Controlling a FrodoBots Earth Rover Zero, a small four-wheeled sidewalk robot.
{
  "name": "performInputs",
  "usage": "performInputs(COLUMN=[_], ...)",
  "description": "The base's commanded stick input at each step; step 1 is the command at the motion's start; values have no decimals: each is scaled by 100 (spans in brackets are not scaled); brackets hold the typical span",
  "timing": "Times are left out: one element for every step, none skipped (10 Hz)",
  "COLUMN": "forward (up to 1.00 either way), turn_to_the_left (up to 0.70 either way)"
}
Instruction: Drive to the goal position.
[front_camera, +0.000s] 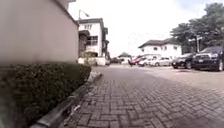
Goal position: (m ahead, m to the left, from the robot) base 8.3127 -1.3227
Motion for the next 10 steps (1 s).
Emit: performInputs(forward=[69,69,69,69,69,69,69,69,69,69], turn_to_the_left=[3,3,3,3,3,3,3,3,3,3])
